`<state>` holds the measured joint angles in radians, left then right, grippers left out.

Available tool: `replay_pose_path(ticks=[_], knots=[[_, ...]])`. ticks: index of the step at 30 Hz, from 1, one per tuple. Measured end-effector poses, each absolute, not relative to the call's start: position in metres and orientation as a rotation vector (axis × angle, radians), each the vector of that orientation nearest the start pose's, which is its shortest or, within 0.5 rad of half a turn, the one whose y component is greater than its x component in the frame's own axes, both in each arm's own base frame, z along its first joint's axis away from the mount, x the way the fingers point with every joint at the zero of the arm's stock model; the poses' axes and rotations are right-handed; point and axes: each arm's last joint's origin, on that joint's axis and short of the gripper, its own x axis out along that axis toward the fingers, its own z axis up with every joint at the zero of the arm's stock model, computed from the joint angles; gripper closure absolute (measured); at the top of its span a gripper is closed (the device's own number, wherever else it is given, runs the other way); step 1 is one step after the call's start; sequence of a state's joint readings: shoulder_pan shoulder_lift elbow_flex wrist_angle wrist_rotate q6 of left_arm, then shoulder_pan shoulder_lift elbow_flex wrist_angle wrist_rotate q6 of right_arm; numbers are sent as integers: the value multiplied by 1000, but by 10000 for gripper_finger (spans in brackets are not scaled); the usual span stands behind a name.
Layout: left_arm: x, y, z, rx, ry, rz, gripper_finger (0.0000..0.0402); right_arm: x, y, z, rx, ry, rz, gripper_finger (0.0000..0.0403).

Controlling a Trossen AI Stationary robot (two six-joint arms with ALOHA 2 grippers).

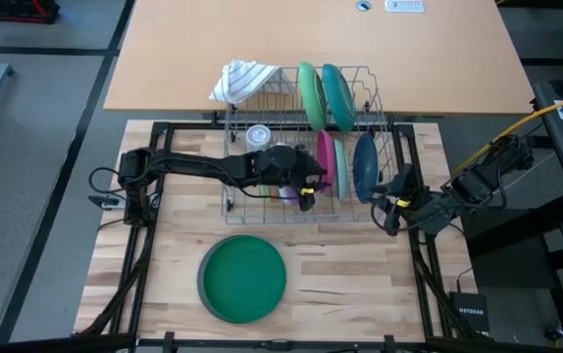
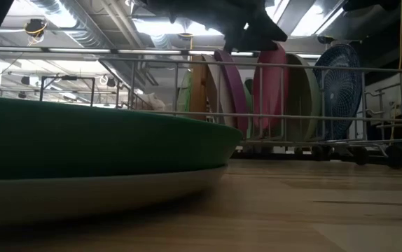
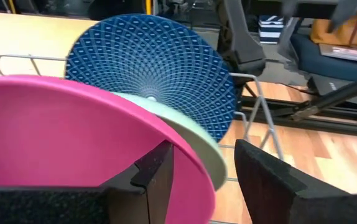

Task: Sort dishes
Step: Put the green plate in the dishwasher rack

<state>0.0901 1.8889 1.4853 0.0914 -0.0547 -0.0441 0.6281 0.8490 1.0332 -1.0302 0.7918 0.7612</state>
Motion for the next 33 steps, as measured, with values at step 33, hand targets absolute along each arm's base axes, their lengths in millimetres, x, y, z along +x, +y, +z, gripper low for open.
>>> replay_pose_path(ticks=[33], knots=[[444, 30, 291, -390, 218, 171, 243, 120, 62, 339, 181, 534, -377, 267]])
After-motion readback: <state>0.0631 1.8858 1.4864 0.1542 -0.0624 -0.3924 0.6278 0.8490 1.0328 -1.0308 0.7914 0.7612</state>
